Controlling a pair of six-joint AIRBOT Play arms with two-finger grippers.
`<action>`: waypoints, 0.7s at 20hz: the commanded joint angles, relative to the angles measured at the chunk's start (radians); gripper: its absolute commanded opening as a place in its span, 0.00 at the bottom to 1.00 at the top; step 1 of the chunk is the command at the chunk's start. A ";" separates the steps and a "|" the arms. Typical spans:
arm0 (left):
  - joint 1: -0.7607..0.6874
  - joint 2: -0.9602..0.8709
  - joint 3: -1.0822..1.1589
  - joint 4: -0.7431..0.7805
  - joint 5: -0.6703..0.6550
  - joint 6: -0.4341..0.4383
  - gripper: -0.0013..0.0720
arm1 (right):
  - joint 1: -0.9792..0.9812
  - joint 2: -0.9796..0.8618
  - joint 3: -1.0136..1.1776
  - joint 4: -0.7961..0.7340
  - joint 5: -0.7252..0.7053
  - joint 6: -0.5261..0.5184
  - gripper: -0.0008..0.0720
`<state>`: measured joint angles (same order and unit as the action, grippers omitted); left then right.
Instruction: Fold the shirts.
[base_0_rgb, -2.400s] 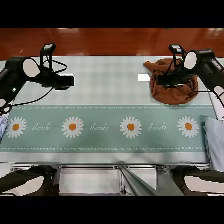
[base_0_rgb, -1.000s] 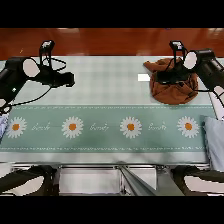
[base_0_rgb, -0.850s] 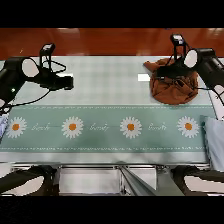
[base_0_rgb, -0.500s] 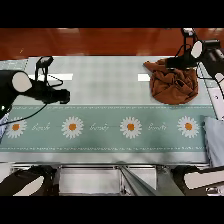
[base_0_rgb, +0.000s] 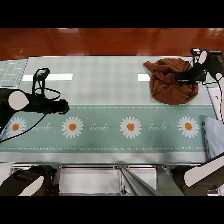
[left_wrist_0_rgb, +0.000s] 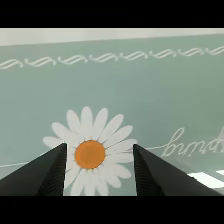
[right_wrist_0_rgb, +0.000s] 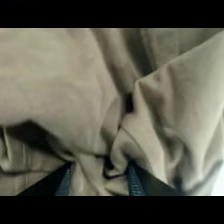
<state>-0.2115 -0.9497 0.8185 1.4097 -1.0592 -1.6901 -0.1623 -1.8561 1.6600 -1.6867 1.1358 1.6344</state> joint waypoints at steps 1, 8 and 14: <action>-0.001 0.004 -0.006 -0.045 0.055 -0.003 0.71 | -0.008 -0.044 0.002 0.053 -0.024 -0.002 0.56; 0.006 0.007 0.000 -0.093 0.047 0.016 0.71 | -0.008 0.045 0.122 0.118 0.011 -0.066 0.05; 0.201 0.132 0.089 -0.086 0.001 0.054 0.71 | 0.037 0.303 0.345 0.188 0.011 -0.144 0.04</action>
<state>-0.0952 -0.8795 0.8772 1.3361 -1.0462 -1.6482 -0.1455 -1.6634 1.9224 -1.5360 1.1553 1.5177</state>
